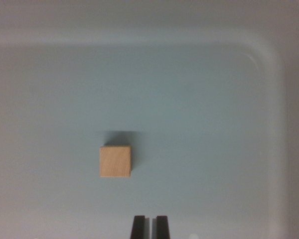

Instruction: Push wooden cube

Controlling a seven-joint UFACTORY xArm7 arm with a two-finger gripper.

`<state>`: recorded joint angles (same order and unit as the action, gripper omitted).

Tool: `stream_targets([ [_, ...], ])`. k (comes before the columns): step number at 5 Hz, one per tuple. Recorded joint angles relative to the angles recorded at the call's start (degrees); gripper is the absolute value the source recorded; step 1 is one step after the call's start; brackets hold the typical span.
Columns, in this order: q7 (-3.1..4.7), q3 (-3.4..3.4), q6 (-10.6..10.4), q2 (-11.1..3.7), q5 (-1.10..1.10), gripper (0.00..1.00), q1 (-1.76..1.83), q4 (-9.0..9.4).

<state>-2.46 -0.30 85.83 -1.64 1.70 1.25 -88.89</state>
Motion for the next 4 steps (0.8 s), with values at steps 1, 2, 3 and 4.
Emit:
stream_targets([
  [1, 0.0, 0.0, 0.0, 0.0, 0.0, 0.0, 0.0, 0.0],
  [2, -0.04, 0.04, -1.3, -0.27, -0.01, 0.0, 0.07, 1.13],
  [3, -0.04, 0.04, -1.3, -0.27, -0.01, 0.0, 0.07, 1.13],
  [4, -0.09, 0.09, -2.7, -0.59, -0.02, 0.0, 0.14, 2.43],
])
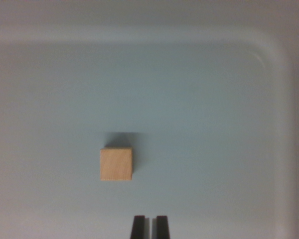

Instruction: Push wooden cube

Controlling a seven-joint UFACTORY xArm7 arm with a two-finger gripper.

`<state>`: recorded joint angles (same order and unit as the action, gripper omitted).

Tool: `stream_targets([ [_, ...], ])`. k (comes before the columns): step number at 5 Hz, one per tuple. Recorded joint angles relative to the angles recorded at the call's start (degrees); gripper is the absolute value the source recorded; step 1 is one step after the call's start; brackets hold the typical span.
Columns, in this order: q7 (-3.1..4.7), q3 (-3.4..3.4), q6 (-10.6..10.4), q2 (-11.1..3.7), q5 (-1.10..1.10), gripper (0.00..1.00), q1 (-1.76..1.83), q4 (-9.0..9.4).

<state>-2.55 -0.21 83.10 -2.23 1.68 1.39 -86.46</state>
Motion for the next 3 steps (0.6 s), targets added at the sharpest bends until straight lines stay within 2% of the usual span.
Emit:
stream_targets([
  [1, 0.0, 0.0, 0.0, 0.0, 0.0, 0.0, 0.0, 0.0],
  [2, -0.06, 0.06, -1.8, -0.38, -0.02, 0.0, 0.09, 1.58],
  [3, -0.06, 0.06, -1.8, -0.38, -0.02, 0.0, 0.09, 1.58],
])
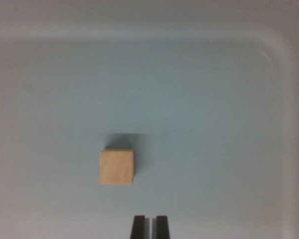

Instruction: Push wooden cube

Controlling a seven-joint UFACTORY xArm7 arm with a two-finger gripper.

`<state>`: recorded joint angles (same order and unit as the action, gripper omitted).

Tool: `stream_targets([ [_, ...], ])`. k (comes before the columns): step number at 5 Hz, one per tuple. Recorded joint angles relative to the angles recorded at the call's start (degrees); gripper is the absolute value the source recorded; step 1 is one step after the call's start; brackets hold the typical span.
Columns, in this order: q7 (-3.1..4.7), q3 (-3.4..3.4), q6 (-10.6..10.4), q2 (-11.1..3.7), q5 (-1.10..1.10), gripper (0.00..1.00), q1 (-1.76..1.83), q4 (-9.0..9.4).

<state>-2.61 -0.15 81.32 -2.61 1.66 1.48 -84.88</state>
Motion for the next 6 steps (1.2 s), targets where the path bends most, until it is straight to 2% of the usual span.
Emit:
stream_targets([
  [1, -0.07, 0.07, -2.0, -0.43, -0.02, 0.0, 0.1, 1.78],
  [2, -0.07, 0.07, -2.0, -0.43, -0.02, 0.0, 0.1, 1.78],
  [3, -0.14, 0.14, -4.2, -0.9, -0.04, 0.0, 0.22, 3.73],
  [4, -0.14, 0.14, -4.2, -0.9, -0.04, 0.0, 0.22, 3.73],
  [5, -0.21, 0.22, -6.5, -1.41, -0.06, 0.0, 0.34, 5.83],
  [6, -0.21, 0.22, -6.5, -1.41, -0.06, 0.0, 0.34, 5.83],
])
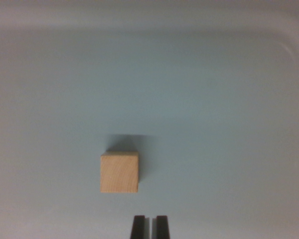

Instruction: Push wooden cube

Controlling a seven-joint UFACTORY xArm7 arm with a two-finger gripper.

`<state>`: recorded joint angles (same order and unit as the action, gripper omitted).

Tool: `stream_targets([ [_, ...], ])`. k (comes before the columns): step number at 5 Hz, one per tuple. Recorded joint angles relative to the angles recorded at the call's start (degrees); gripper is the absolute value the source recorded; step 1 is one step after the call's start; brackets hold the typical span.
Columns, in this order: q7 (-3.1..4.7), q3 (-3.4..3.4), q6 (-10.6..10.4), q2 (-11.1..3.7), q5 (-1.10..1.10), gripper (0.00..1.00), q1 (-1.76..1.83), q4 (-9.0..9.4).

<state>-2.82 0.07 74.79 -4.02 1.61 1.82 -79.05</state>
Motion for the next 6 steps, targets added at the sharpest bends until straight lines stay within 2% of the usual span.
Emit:
stream_targets([
  [1, -0.08, 0.08, -2.5, -0.53, -0.02, 0.0, 0.13, 2.21],
  [2, -0.08, 0.08, -2.5, -0.53, -0.02, 0.0, 0.13, 2.21],
  [3, -0.17, 0.17, -5.1, -1.09, -0.04, 0.0, 0.26, 4.51],
  [4, -0.17, 0.17, -5.1, -1.09, -0.04, 0.0, 0.26, 4.51],
  [5, -0.25, 0.26, -7.7, -1.67, -0.07, 0.0, 0.4, 6.88],
  [6, -0.25, 0.26, -7.7, -1.67, -0.07, 0.0, 0.4, 6.88],
])
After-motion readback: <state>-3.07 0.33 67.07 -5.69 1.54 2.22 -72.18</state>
